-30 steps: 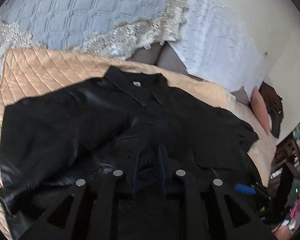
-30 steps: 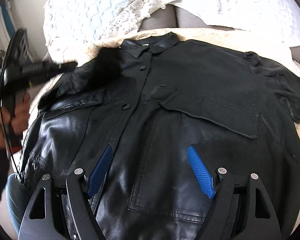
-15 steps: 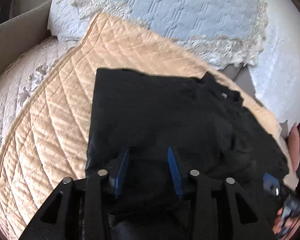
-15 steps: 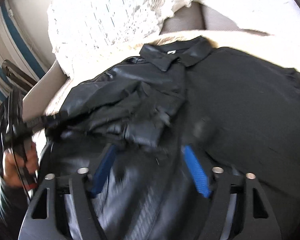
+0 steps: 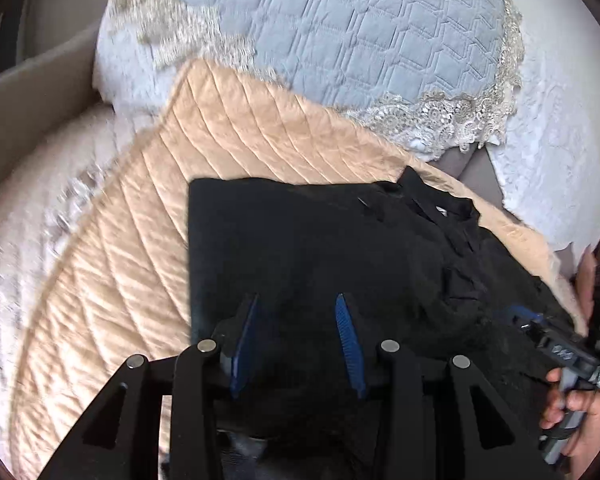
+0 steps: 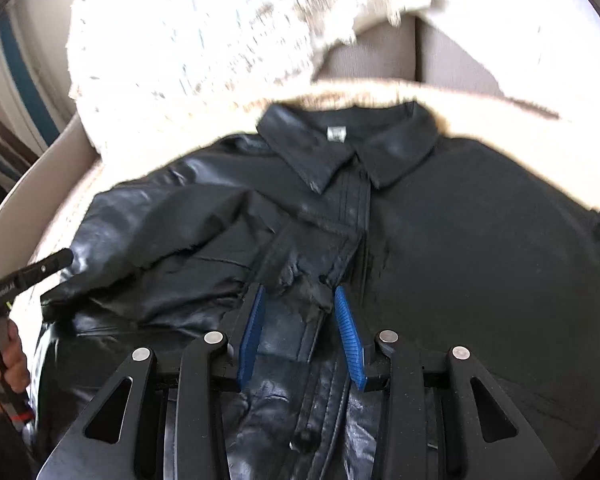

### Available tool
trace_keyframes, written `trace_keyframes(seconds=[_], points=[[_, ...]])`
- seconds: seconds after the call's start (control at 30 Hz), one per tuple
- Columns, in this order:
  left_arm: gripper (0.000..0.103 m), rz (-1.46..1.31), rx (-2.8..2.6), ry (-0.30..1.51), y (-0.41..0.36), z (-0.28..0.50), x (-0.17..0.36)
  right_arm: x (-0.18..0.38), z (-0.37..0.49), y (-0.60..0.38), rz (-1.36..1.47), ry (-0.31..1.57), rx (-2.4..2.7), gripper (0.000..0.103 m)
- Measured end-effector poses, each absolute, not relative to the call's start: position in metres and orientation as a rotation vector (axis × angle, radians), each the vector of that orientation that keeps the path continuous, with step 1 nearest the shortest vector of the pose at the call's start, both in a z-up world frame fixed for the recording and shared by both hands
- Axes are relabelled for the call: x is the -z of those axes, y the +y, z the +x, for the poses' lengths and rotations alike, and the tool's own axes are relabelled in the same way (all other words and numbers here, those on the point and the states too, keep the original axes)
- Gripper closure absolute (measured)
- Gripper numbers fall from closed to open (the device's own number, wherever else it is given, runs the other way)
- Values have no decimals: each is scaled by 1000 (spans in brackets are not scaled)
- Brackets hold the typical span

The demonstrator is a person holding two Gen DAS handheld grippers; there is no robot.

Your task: Fold large clothes

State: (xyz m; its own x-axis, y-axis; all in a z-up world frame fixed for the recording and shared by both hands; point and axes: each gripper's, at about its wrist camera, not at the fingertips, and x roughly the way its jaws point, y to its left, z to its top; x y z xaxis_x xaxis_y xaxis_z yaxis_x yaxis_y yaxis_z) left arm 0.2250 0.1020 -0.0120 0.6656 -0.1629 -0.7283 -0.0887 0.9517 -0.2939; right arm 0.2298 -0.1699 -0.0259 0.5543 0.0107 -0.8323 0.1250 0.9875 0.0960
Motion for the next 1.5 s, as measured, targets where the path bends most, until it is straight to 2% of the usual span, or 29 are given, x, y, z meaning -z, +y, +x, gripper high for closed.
trace_keyframes(seconds=[0.1, 0.17, 0.43, 0.53, 0.57, 0.67, 0.8, 1.07, 1.33, 1.5], points=[[61, -284, 17, 962, 101, 237, 35, 44, 240, -165, 130, 1030, 48, 65], [61, -254, 19, 970, 100, 242, 42, 68, 251, -169, 136, 1110, 42, 66], [60, -206, 40, 917, 84, 203, 2, 23, 192, -179, 165, 1013, 22, 65], [49, -157, 102, 889, 56, 186, -8, 14, 154, -195, 226, 992, 37, 53], [48, -150, 133, 901, 47, 185, -7, 13, 146, -198, 247, 997, 41, 49], [47, -97, 220, 955, 11, 186, 0, 13, 120, -222, 291, 1033, 79, 45], [47, -52, 264, 939, -17, 186, 2, -6, 85, -272, 372, 968, 157, 45], [45, -64, 179, 933, -24, 213, 6, -30, 17, -413, 542, 834, 480, 42], [44, -84, 145, 924, -20, 221, 15, -15, -41, -550, 769, 695, 792, 42], [44, -82, 124, 901, -17, 225, 12, -4, -47, -601, 896, 564, 823, 42]])
